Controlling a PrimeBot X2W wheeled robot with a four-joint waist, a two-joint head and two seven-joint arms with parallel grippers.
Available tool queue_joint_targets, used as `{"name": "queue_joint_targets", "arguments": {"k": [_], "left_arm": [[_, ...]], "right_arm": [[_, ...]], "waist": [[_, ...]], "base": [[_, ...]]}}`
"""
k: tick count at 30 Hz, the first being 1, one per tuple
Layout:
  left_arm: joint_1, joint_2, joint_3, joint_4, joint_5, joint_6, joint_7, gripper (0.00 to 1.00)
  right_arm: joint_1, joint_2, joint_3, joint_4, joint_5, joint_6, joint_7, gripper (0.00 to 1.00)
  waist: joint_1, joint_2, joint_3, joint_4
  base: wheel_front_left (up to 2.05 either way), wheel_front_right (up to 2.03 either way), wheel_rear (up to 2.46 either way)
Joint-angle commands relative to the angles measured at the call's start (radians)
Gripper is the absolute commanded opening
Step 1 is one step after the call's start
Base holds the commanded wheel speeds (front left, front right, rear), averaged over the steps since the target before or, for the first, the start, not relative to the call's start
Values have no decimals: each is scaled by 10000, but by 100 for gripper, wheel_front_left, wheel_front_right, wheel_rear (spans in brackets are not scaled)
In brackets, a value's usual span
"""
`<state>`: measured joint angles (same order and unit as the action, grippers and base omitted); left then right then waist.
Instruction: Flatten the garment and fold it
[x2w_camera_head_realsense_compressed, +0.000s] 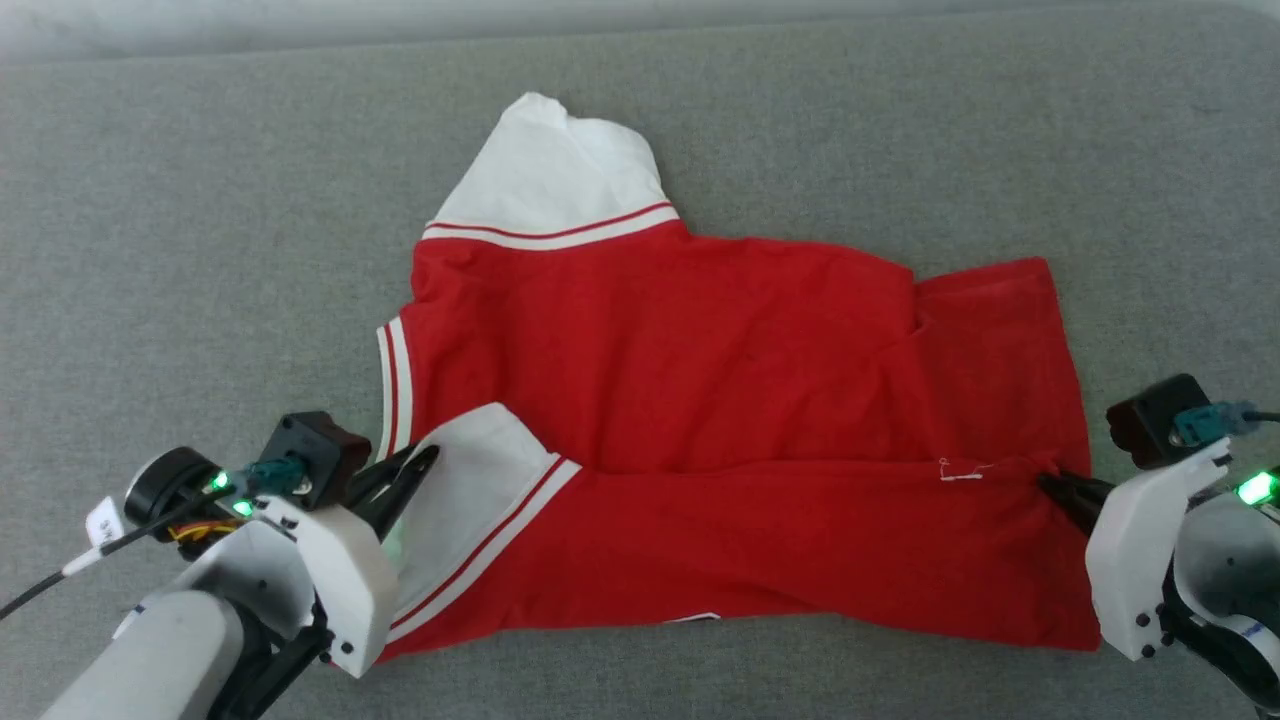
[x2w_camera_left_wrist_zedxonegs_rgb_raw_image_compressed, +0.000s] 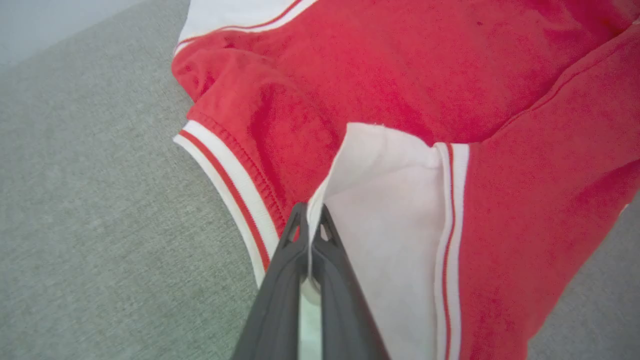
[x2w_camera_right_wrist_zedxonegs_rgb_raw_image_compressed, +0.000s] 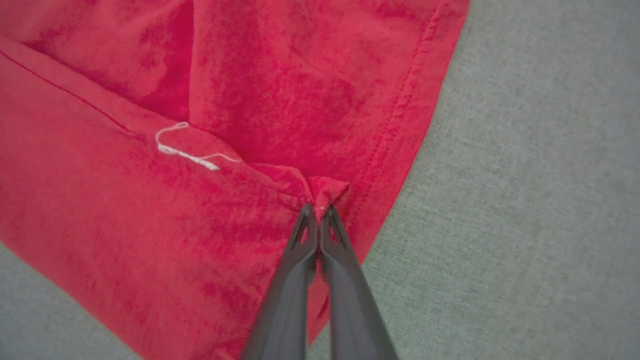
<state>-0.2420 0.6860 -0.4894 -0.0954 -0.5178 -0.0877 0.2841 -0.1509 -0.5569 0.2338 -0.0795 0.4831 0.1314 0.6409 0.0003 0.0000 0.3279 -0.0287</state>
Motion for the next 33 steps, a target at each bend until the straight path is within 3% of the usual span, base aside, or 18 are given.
{"name": "queue_joint_targets", "arguments": {"k": [1,6,7,9,10,11,13,15,17,19,20,25,29,30,33], "left_arm": [[-242,-121,-133,302,67,-86,-52,0],[-507,-334,-575,1201,-159,-238,245,0],[-551,-372,-618,1322,-213,-252,280,0],[-641,-438,-650,1507,-269,-266,263,0],[-671,-486,-630,1592,-307,-258,221,0],[-691,-532,-606,1664,-335,-234,166,0],[-643,-659,-498,1762,-472,-110,27,2],[-492,-713,-390,1781,-629,31,-37,20],[-252,-792,-180,1692,-886,232,-194,47],[52,-803,38,1480,-1065,463,-398,79],[223,-804,163,1330,-1140,594,-539,100],[1196,-792,817,431,-1153,1461,-1525,100],[1943,-948,1318,-188,-836,2284,-2660,100],[1943,-948,1318,-188,-836,2284,-2660,100],[2471,-1231,1643,-615,-551,2890,-3663,100]], "right_arm": [[-244,4,153,210,10,-7,-12,0],[-543,81,618,864,231,-7,199,0],[-591,95,672,937,260,-7,208,9],[-675,119,765,1042,339,-7,204,45],[-715,135,790,1064,381,-7,148,81],[-746,174,760,1107,424,-7,83,100],[-762,250,727,1136,516,-7,-6,100],[-708,302,673,1048,624,-7,-165,100],[-547,369,538,897,801,-7,-262,100],[-325,424,323,646,951,-7,-379,100],[-191,436,196,487,996,-7,-440,100],[656,653,-704,-437,772,-7,-950,100],[1426,1145,-1690,-1123,-81,-7,-1824,100],[1426,1145,-1690,-1123,-81,-7,-1824,100],[2006,1933,-2521,-1524,-967,-7,-2777,100]], "waist": [[-3,0,346,56],[-3,0,542,146],[-3,0,564,154],[-3,0,601,163],[-3,0,605,163],[-3,0,595,156],[-3,0,507,133],[-3,0,354,106],[-3,0,136,82],[-3,0,-111,53],[-3,0,-234,45],[-3,0,-891,27],[-3,0,-1297,64],[-3,0,-1297,64],[-3,0,-1536,114]], "base": [[0,0,0],[0,0,0],[0,0,0],[0,0,0],[0,0,0],[0,0,0],[0,0,0],[0,0,0],[0,0,0],[0,0,0],[0,0,0],[0,0,0],[0,0,0],[0,0,0],[0,0,0]]}}
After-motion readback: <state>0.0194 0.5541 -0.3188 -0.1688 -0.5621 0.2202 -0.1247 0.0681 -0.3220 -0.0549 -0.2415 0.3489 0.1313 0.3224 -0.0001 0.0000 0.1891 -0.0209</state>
